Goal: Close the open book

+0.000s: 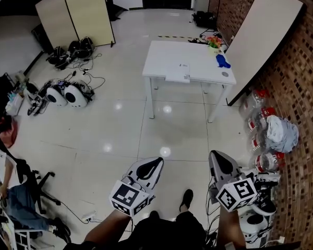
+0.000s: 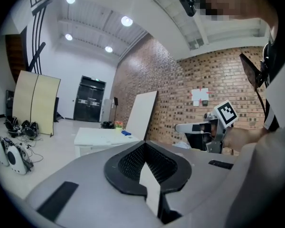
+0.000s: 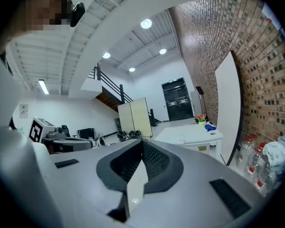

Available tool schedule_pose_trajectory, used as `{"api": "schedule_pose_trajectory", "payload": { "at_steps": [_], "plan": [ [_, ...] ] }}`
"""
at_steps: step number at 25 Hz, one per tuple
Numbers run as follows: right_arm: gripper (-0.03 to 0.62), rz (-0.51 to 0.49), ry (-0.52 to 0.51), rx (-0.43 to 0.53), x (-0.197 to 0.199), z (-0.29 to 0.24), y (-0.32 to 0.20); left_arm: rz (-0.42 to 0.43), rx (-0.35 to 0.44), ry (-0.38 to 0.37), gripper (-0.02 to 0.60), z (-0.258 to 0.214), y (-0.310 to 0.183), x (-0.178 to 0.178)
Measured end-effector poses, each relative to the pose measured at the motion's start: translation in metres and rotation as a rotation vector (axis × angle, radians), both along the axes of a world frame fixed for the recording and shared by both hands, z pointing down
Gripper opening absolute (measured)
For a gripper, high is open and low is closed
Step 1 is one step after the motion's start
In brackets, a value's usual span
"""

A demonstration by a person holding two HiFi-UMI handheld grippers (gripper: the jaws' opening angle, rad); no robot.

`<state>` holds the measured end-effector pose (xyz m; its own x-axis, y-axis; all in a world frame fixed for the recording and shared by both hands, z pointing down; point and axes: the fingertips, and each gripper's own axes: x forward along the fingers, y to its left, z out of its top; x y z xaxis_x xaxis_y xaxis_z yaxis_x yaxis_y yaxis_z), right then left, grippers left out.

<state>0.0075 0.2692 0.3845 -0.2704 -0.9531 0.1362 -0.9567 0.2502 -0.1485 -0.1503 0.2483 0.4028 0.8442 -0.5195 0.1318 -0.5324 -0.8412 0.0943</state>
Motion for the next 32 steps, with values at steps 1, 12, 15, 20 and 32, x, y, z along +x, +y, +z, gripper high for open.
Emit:
{"api": "schedule_pose_trajectory", "payload": {
  "at_steps": [1,12,15,20,32],
  "plan": [
    [-0.002,0.004,0.004,-0.003,-0.009,0.000,0.007,0.008,-0.005,0.001,-0.006,0.002,0.006,-0.008],
    [-0.002,0.026,0.028,0.014,-0.037,-0.019,0.072,0.029,0.018,0.036,-0.006,-0.020,0.059,-0.028],
    [-0.002,0.018,0.034,0.020,-0.030,-0.027,0.085,0.028,0.031,0.039,-0.006,-0.030,0.071,-0.019],
    [-0.002,0.021,0.028,0.032,-0.005,-0.032,0.109,0.024,0.042,0.029,-0.006,-0.038,0.093,0.005],
    [-0.002,0.000,0.033,0.061,0.026,-0.042,0.139,0.003,0.054,0.036,-0.006,-0.050,0.124,0.032]
  ]
}}
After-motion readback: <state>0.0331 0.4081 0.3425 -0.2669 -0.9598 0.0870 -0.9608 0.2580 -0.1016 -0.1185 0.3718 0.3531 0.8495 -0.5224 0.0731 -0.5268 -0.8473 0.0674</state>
